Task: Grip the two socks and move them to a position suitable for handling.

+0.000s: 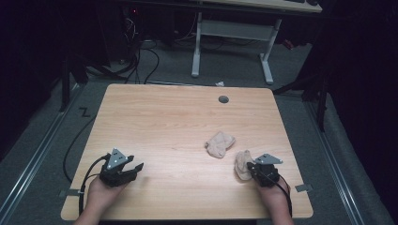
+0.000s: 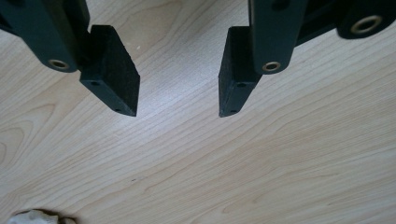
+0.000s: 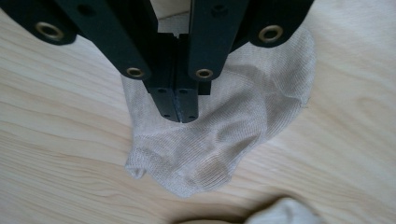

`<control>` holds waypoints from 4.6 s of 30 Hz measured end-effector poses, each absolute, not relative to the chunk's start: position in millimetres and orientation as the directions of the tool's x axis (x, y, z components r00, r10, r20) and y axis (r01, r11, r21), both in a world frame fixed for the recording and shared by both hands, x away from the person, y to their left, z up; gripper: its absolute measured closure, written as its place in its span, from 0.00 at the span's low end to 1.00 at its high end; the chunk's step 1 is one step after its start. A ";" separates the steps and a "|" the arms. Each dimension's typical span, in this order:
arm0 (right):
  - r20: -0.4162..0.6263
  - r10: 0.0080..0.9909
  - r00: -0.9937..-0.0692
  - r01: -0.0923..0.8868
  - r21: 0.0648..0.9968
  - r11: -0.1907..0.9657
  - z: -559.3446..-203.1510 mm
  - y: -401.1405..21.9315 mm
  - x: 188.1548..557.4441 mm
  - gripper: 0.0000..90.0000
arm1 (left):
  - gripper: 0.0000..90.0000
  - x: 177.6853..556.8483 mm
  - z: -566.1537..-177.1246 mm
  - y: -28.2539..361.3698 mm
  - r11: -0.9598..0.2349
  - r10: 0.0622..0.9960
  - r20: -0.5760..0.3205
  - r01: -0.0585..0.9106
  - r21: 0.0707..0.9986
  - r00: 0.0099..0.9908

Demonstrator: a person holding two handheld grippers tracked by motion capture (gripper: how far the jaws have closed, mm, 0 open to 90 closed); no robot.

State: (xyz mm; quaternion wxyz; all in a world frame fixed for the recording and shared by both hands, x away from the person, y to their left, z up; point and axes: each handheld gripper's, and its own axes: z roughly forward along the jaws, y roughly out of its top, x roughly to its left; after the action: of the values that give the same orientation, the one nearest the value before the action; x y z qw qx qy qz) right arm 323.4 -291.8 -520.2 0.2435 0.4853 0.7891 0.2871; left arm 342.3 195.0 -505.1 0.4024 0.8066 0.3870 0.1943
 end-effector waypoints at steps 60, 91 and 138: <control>-0.130 0.751 -0.648 0.491 0.682 0.542 -524.9 -176.4 319.4 1.00 | 0.54 303.5 -509.9 93.9 -0.498 0.586 -0.018 0.378 0.780 0.810; -0.153 0.632 -0.759 0.384 0.679 0.625 -522.1 -90.6 301.2 0.72 | 0.60 322.3 -500.2 144.3 -0.386 0.732 -0.032 0.452 0.804 0.681; -0.082 0.693 -0.717 0.381 0.786 0.487 -502.0 -112.4 299.7 0.95 | 0.62 305.7 -501.1 113.5 -0.431 0.636 -0.060 0.419 0.799 0.769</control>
State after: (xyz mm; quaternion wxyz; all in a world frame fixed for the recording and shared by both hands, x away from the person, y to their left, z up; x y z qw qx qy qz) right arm 299.7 -112.4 -502.0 0.1986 0.3197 0.8391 0.3927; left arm 305.7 113.5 -501.1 0.4302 0.8364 0.3152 0.1265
